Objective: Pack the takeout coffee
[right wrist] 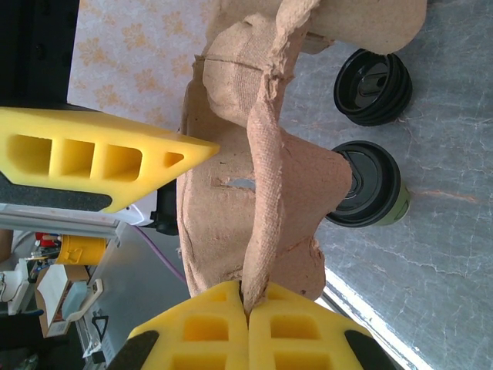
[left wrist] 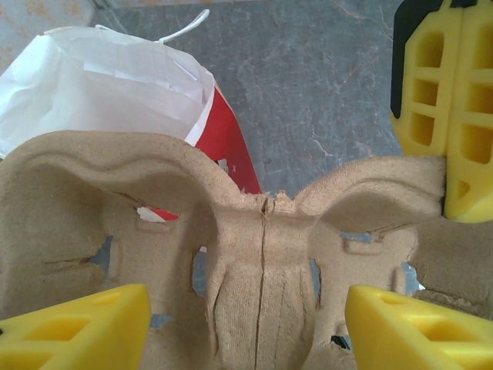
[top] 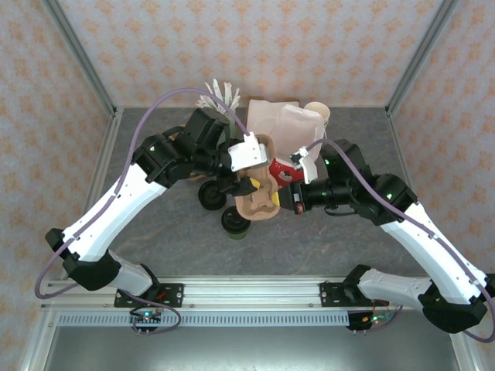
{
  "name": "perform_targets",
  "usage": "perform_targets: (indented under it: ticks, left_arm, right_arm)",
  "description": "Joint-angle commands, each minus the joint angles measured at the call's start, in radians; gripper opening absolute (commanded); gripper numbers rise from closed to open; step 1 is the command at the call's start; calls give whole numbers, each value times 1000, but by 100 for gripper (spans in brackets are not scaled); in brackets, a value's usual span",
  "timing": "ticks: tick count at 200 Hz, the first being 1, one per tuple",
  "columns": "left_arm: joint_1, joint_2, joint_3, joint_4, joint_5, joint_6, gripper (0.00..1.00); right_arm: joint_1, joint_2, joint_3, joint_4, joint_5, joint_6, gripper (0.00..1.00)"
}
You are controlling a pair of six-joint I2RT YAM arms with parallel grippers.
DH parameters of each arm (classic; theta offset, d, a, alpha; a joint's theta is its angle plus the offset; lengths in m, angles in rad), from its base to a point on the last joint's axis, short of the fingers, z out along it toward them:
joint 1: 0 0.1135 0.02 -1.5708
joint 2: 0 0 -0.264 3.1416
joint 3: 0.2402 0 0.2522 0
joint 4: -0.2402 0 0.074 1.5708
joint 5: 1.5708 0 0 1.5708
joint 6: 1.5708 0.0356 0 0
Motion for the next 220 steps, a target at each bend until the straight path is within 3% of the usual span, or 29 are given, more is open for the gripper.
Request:
perform_targets:
  ticks: [1, 55, 77, 137, 172, 220]
  left_arm:
    - [-5, 17, 32, -17, -1, -6, 68]
    - [-6, 47, 44, -47, 11, -2, 58]
    - [-6, 48, 45, -55, 13, 2, 39]
    - [-6, 37, 41, -43, 12, -4, 39]
    - [-4, 28, 38, -2, -30, -35, 39]
    - [26, 32, 64, 26, -26, -99, 40]
  right_arm:
    - [-3, -16, -9, 32, -14, -8, 0]
    - [-3, -20, -13, 34, -12, -5, 0]
    - [-3, -21, -13, 34, -9, -5, 0]
    - [-3, -26, -18, 24, 22, 2, 0]
    - [-3, -48, -15, 5, 94, 5, 30]
    - [-23, -120, 27, -46, 394, 45, 44]
